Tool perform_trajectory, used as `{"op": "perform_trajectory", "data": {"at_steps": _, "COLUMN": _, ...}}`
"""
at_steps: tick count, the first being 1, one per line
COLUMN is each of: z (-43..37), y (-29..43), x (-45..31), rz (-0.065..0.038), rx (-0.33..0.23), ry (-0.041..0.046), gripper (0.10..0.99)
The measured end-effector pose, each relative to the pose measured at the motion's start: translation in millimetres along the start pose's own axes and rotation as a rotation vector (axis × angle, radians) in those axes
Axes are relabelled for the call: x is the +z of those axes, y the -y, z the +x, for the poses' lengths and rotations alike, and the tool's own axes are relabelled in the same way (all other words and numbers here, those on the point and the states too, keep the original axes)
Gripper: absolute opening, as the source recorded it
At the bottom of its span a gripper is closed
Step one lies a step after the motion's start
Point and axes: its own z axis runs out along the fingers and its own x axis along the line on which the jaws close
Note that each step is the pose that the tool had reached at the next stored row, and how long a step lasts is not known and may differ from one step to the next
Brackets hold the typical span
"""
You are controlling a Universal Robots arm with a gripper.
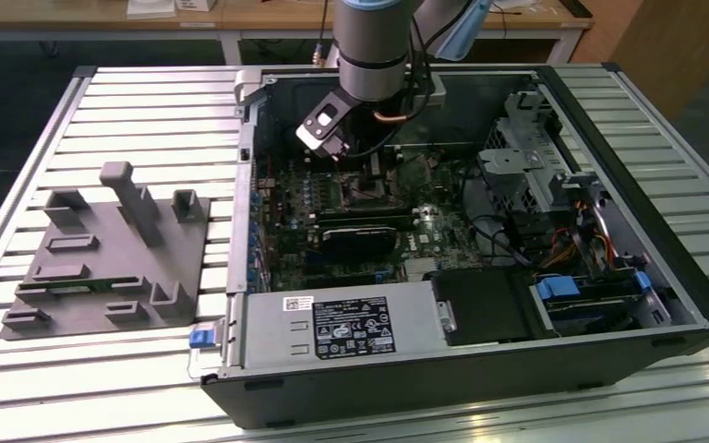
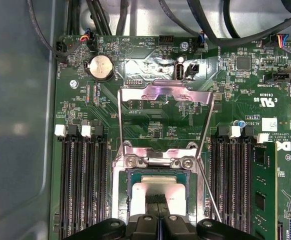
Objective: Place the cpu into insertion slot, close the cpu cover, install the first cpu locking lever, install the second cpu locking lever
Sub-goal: 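Place the cpu into insertion slot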
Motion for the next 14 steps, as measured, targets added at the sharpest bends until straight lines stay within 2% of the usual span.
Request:
{"op": "perform_trajectory", "data": {"at_steps": 9, "z": 0.2, "y": -0.1, "x": 0.2, "rz": -0.001, "rx": 0.0, "ry": -0.001, "gripper": 0.106}}
{"op": "perform_trajectory", "data": {"at_steps": 14, "z": 0.2, "y": -0.5, "x": -10.2, "rz": 0.0, "rx": 0.0, "ry": -0.0005, "gripper": 0.106}}
